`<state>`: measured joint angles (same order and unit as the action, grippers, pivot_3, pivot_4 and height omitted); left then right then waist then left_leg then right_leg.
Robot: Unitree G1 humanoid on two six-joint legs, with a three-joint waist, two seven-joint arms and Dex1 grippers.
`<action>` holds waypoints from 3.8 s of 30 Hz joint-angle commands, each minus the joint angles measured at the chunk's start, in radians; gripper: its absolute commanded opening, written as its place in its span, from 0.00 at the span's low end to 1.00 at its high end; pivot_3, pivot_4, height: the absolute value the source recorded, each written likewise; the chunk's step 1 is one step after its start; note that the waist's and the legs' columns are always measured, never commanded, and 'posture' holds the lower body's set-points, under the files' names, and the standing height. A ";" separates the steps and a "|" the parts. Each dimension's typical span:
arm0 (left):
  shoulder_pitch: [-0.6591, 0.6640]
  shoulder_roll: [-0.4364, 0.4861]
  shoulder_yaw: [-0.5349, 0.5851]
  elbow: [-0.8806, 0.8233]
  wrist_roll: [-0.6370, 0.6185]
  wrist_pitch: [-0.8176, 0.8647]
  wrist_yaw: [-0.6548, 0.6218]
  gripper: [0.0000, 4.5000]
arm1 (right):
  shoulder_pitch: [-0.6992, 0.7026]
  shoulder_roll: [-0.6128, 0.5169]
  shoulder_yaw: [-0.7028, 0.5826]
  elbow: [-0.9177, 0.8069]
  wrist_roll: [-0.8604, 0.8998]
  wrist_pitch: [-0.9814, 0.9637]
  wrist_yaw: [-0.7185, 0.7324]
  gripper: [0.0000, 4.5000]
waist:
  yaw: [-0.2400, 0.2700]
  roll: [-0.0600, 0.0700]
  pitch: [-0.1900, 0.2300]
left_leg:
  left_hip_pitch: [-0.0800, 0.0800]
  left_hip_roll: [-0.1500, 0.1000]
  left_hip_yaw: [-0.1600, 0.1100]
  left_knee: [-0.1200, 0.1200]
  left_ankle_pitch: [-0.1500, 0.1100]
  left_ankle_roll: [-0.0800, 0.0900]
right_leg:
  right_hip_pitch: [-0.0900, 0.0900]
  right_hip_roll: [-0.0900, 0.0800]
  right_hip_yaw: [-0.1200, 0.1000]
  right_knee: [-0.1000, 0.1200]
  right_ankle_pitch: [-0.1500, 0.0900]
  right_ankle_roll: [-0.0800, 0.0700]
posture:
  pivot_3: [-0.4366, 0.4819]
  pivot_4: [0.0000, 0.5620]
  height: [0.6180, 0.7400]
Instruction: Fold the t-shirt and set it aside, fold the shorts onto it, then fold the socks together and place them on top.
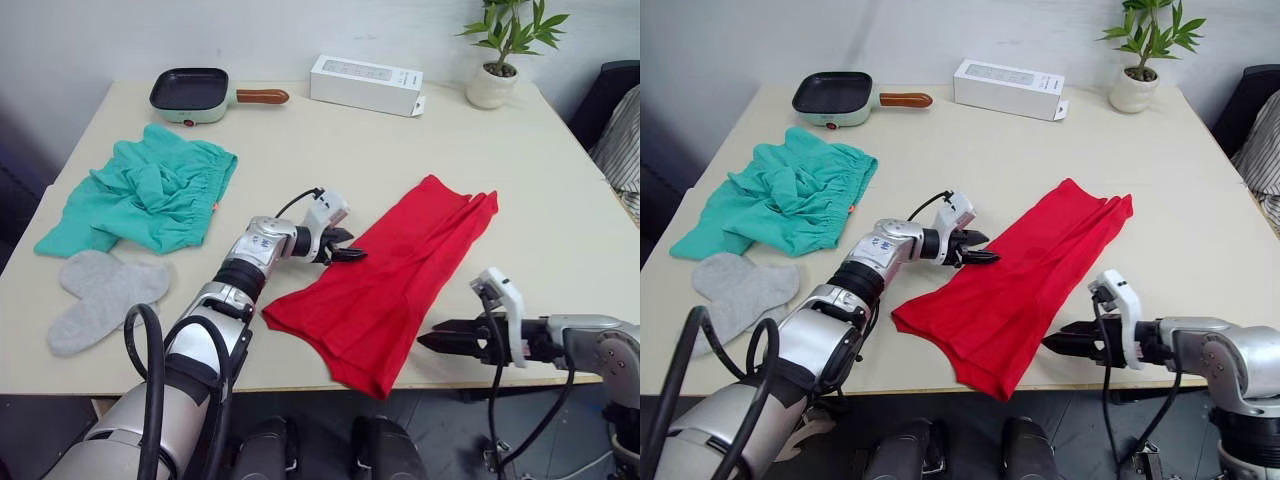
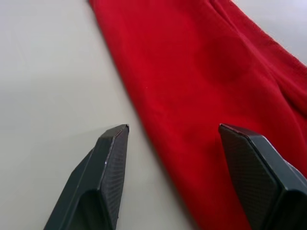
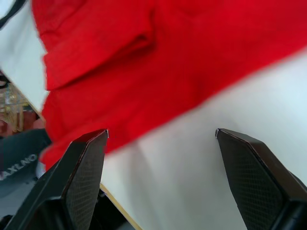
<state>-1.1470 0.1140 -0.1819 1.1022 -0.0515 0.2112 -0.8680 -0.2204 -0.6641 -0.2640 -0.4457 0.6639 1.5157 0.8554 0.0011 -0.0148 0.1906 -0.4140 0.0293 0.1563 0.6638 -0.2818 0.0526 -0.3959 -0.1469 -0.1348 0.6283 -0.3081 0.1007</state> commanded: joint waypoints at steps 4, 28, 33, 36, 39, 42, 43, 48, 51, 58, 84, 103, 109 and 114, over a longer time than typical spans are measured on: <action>-0.035 -0.042 -0.004 0.085 0.067 -0.068 0.025 0.57 | -0.007 0.159 0.047 -0.084 0.033 0.064 -0.146 0.73 | -0.002 -0.001 -0.001 | 0.000 0.000 0.000 0.000 0.000 0.000 | 0.001 0.000 0.000 0.000 0.000 0.000 | 0.48 0.27 1.00; 0.352 0.095 0.288 -0.560 -0.093 0.202 0.327 0.00 | -0.307 0.021 0.308 0.381 -0.089 -0.365 -0.031 0.00 | -0.044 -0.002 -0.001 | 0.003 0.000 0.002 -0.002 0.002 -0.001 | 0.000 0.001 0.000 0.003 0.002 0.001 | 0.48 0.27 1.00; 0.506 0.124 0.351 -0.837 -0.115 0.297 0.450 0.00 | -0.445 0.081 0.415 0.544 -0.154 -0.498 0.041 0.00 | -0.035 -0.002 -0.001 | 0.003 0.000 0.003 -0.001 0.003 -0.001 | 0.000 0.002 0.000 0.008 0.002 0.001 | 0.48 0.27 1.00; 0.558 0.140 0.374 -0.895 -0.118 0.302 0.488 0.00 | -0.498 0.121 0.449 0.618 -0.184 -0.551 0.066 0.00 | -0.028 -0.002 -0.001 | 0.003 0.000 0.003 0.000 0.003 -0.001 | 0.000 0.001 0.001 0.008 0.002 0.001 | 0.48 0.27 1.00; 0.576 0.172 0.371 -0.874 -0.095 0.234 0.502 0.00 | -0.532 0.166 0.467 0.667 -0.206 -0.585 0.072 0.00 | -0.025 -0.002 -0.001 | 0.002 -0.001 0.002 0.000 0.004 0.000 | 0.000 -0.001 0.001 0.008 0.002 0.001 | 0.48 0.27 1.00; 0.561 0.177 0.379 -0.831 -0.127 0.217 0.483 0.00 | -0.542 0.182 0.473 0.685 -0.221 -0.595 0.080 0.00 | -0.024 -0.002 -0.001 | 0.001 -0.001 0.001 0.000 0.003 0.000 | 0.000 -0.001 0.000 0.008 0.002 0.001 | 0.48 0.27 1.00; 0.558 0.187 0.367 -0.820 -0.134 0.207 0.452 0.00 | -0.539 0.177 0.473 0.676 -0.217 -0.576 0.086 0.00 | -0.024 -0.002 -0.001 | 0.001 -0.001 0.001 0.000 0.003 0.000 | 0.000 -0.001 0.000 0.008 0.002 0.001 | 0.48 0.27 1.00; 0.590 0.257 0.326 -0.892 -0.154 0.278 0.350 0.10 | -0.498 0.109 0.435 0.594 -0.191 -0.569 0.140 0.16 | -0.028 -0.002 -0.001 | 0.001 -0.001 0.001 -0.001 0.003 -0.001 | -0.001 0.000 0.000 0.008 0.002 0.001 | 0.48 0.27 1.00; 0.657 0.330 0.288 -1.026 -0.140 0.293 0.299 0.27 | -0.422 0.017 0.405 0.487 -0.174 -0.657 0.239 0.38 | -0.028 -0.002 -0.001 | 0.000 -0.001 0.001 -0.002 0.003 -0.001 | -0.001 0.000 0.000 0.007 0.002 0.001 | 0.48 0.27 1.00; 0.887 0.582 0.240 -1.259 -0.078 0.065 0.111 0.79 | -0.257 -0.128 0.362 0.586 -0.393 -1.443 0.396 0.93 | -0.030 -0.002 -0.001 | 0.005 0.000 0.006 -0.005 0.001 -0.003 | 0.000 0.001 0.000 -0.001 0.002 0.001 | 0.48 0.27 1.00; 0.811 0.759 -0.028 -0.614 0.198 -1.271 0.040 0.99 | -0.495 0.146 0.620 1.286 -0.798 -2.677 0.241 1.00 | -0.060 0.000 -0.003 | 0.028 0.004 0.018 -0.016 0.002 -0.008 | 0.006 -0.002 0.003 0.007 0.002 -0.005 | 0.48 0.27 1.00; 0.929 0.825 -0.014 -0.700 0.158 -1.266 0.063 0.99 | -0.520 0.162 0.688 1.292 -0.826 -2.678 0.163 1.00 | -0.080 0.003 -0.005 | 0.028 0.006 0.018 -0.017 0.001 -0.008 | 0.006 -0.002 0.003 0.008 0.000 -0.007 | 0.48 0.27 1.00; 0.885 0.731 -0.041 -0.701 0.233 -1.254 0.086 0.99 | -0.525 0.187 0.702 1.280 -0.841 -2.654 0.146 1.00 | -0.056 0.010 -0.015 | 0.029 0.004 0.018 -0.015 0.001 -0.007 | 0.007 -0.003 0.003 0.008 0.000 -0.007 | 0.48 0.27 1.00; 0.837 0.683 -0.073 -0.667 0.258 -1.260 0.081 0.99 | -0.527 0.198 0.714 1.276 -0.846 -2.650 0.149 1.00 | -0.050 0.011 -0.018 | 0.029 0.003 0.018 -0.015 0.001 -0.007 | 0.008 -0.003 0.003 0.008 0.000 -0.007 | 0.48 0.27 1.00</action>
<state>-0.3301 0.8197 -0.1764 0.4105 0.1392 -1.0489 -0.7619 -0.7613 -0.4809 0.4045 0.8286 -0.1461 -1.1385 0.9886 -0.0492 -0.0037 0.1731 -0.3848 0.0328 0.1744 0.6484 -0.2809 0.0460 -0.3881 -0.1501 -0.1316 0.6363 -0.3079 0.0942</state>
